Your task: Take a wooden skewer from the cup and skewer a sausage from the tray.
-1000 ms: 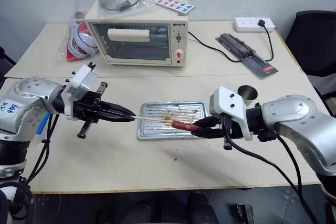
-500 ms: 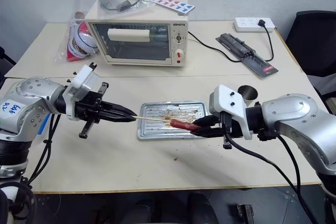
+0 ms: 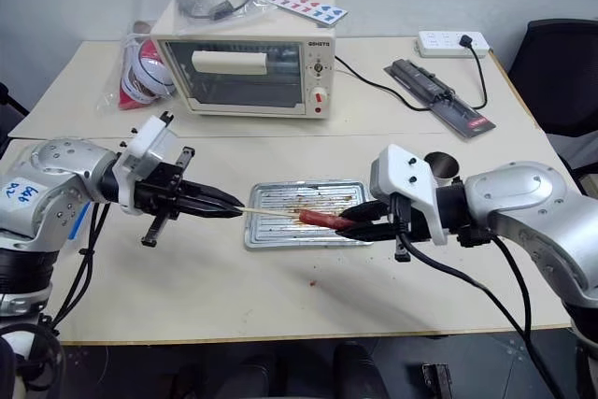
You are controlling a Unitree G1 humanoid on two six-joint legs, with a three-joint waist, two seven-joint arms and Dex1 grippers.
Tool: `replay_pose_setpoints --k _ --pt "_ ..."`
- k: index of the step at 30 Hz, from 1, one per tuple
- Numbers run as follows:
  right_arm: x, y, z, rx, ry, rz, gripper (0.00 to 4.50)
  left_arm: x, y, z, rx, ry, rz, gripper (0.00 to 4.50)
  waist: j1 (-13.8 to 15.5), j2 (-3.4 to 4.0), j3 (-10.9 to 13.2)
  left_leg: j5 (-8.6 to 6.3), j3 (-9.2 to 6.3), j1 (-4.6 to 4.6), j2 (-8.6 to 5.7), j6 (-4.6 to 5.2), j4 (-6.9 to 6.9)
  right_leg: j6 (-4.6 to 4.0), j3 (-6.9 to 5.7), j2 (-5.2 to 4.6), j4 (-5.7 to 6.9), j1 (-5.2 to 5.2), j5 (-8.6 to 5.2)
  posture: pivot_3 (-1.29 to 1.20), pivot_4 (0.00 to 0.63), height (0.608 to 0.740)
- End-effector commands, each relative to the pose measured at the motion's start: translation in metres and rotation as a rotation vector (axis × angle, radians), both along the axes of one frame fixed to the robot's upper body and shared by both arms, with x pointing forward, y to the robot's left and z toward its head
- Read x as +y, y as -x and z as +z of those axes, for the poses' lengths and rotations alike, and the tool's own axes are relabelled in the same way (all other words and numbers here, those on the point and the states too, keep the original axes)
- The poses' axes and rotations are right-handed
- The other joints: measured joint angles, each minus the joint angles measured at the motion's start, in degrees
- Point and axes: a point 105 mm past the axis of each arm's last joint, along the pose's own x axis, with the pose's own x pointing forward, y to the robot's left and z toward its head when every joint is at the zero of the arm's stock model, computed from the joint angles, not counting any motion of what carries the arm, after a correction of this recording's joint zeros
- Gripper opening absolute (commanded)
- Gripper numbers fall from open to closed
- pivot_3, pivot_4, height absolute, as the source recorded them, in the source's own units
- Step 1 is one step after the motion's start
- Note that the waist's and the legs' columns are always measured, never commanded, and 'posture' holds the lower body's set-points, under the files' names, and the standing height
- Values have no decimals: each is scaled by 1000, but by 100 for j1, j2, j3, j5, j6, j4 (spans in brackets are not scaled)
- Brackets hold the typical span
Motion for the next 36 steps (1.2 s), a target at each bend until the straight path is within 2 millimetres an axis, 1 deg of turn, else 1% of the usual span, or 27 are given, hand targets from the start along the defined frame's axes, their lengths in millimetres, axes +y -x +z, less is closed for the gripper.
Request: replay_pose_setpoints --k 1,8,16,18,19,21,22,25,29,33,36 --pt "9 10 11 -58 -8 62 827 -7 2 5 -32 -6 -45 0 0 0 0 0 0 0 0 0 0 0 0 0 0 0 0 0 150 740" --pt "15 10 12 -71 -12 86 827 -14 0 5 -36 2 -70 0 0 0 0 0 0 0 0 0 1 0 0 0 1 0 0 0 150 740" --pt "16 10 11 -54 -36 76 827 -18 1 2 -32 23 -76 0 0 0 0 0 0 0 0 0 2 0 0 0 2 0 0 0 150 740" --pt "16 10 11 -41 -40 69 1219 -18 1 2 -29 26 -68 0 0 0 0 0 -1 0 0 -1 2 0 0 0 2 -1 0 0 150 740" --pt "15 9 11 -41 -41 61 1330 -17 0 1 -27 27 -61 0 0 0 0 0 -1 0 0 0 2 0 0 0 2 0 0 0 150 740" --pt "14 7 11 -49 -39 45 1808 -15 0 0 -22 31 -43 0 -3 0 0 0 -1 0 0 0 2 0 0 0 3 0 0 0 150 740" --pt "13 7 11 -55 -35 35 2175 -13 0 -1 -20 33 -32 0 -5 0 0 0 -1 0 0 0 2 0 0 0 3 0 0 0 150 740" --pt "6 -2 14 -93 -24 -17 2919 -4 0 -4 -17 43 32 0 -12 0 0 0 -1 0 1 -1 2 0 0 0 3 -1 0 0 150 740" --pt "-5 -16 28 -137 -57 -99 2919 14 0 -7 -29 76 172 0 -6 0 0 0 0 0 1 -1 2 0 1 0 1 -2 0 0 150 740" --pt "-7 -21 40 -145 -124 -136 2919 32 5 -4 -65 144 363 0 -7 0 0 0 -1 0 2 -1 0 0 1 0 1 -1 0 0 150 740" --pt "-2 -19 44 -116 -178 -113 3414 52 9 -4 -102 186 549 0 -8 -1 0 0 0 0 3 -1 -3 0 1 1 2 -1 0 0 150 740"
